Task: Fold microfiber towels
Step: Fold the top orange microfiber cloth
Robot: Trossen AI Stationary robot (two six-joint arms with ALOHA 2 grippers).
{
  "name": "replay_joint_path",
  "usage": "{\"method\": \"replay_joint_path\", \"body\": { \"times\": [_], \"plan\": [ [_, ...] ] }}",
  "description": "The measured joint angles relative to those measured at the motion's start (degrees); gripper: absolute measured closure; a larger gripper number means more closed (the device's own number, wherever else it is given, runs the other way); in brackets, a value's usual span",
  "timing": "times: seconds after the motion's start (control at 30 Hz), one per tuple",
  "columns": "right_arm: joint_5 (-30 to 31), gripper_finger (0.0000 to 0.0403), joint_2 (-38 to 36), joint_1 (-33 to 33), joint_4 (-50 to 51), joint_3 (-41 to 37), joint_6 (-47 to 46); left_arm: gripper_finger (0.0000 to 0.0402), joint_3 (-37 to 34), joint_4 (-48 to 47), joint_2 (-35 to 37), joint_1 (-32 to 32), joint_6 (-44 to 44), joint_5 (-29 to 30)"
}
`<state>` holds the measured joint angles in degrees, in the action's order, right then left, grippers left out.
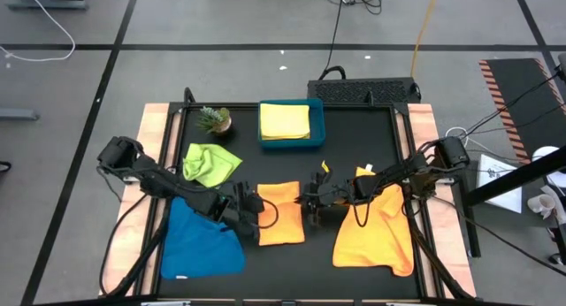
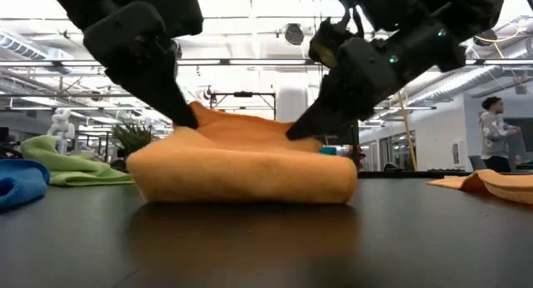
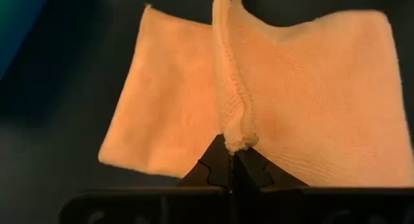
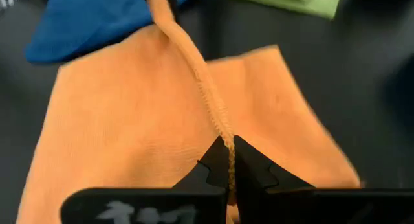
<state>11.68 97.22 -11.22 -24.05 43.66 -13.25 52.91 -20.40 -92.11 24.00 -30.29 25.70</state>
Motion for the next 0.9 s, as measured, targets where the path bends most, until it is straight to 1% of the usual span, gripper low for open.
{"method": "replay_joint_path", "body": {
  "times": [0.1, 0.2, 0.27, 0.43, 0.47, 0.5, 0.6, 0.67, 0.77, 0.83, 0.9],
  "plan": [
    [-0.1, 0.0403, 1.6, 1.2, -2.8, 0.1, 1.2, 0.0401, -1.4, -1.2, 0.6, -1.0, -2.5, 1.1],
    [0.0, 0.0403, 3.8, 2.2, -5.3, 0.1, 1.9, 0.0401, -3.3, -0.8, 0.4, -2.7, -2.8, 1.3],
    [0.0, 0.0403, 4.6, 2.7, -5.3, 0.0, 1.9, 0.0401, -4.5, 1.8, -0.3, -4.0, -1.5, 1.1],
    [0.1, 0.0403, 5.0, 3.0, -5.1, 0.0, 1.5, 0.04, -7.3, 8.6, -0.5, -5.5, 5.1, 0.6],
    [0.0, 0.0403, 4.9, 3.0, -5.6, 0.0, 1.1, 0.04, -7.5, 8.7, -0.5, -5.6, 6.0, 0.6],
    [-0.4, 0.0403, 4.6, 2.9, -5.6, 0.0, 0.6, 0.04, -7.6, 9.1, -0.5, -5.7, 6.8, 0.6],
    [-4.6, 0.0403, 3.1, 2.5, -7.3, -0.1, -1.0, 0.04, -7.5, 11.6, -0.5, -5.5, 9.3, 0.5],
    [-5.7, 0.0403, 1.5, 1.4, -7.0, 0.0, -1.6, 0.04, -7.5, 13.3, -0.5, -4.7, 10.7, 0.5],
    [-5.3, 0.0403, -1.1, -0.3, -6.1, 0.0, -0.4, 0.04, -7.5, 14.7, 0.1, -3.5, 13.0, 1.9],
    [-3.2, 0.0403, -2.5, -1.1, -5.0, 0.0, 0.8, 0.04, -7.4, 14.9, 0.2, -3.4, 13.6, 3.9],
    [-0.6, 0.0403, -3.3, -1.2, -1.6, 0.0, 1.0, 0.04, -7.4, 14.0, 0.1, -3.9, 14.2, 5.9]
  ]
}}
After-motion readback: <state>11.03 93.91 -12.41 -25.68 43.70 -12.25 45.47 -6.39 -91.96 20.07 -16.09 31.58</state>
